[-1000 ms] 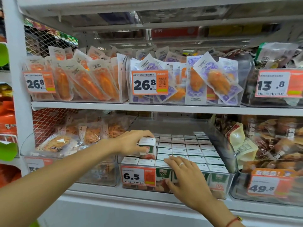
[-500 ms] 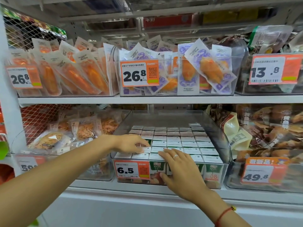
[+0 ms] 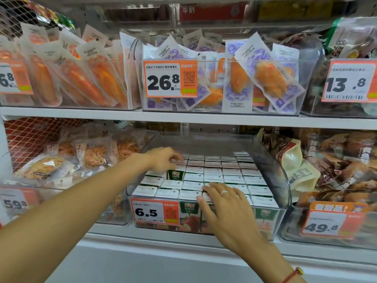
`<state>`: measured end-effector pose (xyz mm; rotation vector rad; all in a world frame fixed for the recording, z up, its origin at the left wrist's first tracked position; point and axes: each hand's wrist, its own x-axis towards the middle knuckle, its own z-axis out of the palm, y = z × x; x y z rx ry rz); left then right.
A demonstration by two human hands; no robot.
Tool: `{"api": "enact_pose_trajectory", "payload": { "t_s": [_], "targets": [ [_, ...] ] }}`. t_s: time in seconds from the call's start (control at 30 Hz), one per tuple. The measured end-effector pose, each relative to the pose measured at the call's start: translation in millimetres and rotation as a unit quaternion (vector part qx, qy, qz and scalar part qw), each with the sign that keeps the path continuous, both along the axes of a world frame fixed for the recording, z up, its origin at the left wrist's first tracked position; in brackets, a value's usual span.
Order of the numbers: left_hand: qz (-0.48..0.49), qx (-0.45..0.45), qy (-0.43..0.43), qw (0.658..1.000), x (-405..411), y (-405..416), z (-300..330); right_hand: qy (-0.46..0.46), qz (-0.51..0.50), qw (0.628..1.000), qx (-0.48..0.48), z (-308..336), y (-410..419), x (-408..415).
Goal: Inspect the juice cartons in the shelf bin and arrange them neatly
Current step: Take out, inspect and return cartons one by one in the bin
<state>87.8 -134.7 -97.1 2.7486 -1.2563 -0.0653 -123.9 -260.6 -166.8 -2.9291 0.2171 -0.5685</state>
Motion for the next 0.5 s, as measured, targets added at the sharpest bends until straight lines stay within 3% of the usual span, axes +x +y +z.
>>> {"api": "enact_pose_trajectory", "payload": {
  "t_s": [0.2, 0.37, 0.5],
  "targets": [
    [0.017, 0.050, 0.061, 0.997, 12.3, -6.7, -5.5, -0.005, -0.009, 1.000, -0.003, -2.8, -1.0, 1.8],
    [0.013, 0.086, -0.048, 0.995, 9.2, -11.1, -13.9, -0.006, -0.013, 1.000, -0.001, -2.4, 0.0, 1.1],
    [-0.001, 0.109, -0.043, 0.993, 4.2, -9.8, -7.8, 0.007, -0.011, 1.000, -0.010, -2.3, -1.7, 0.5]
  ]
}}
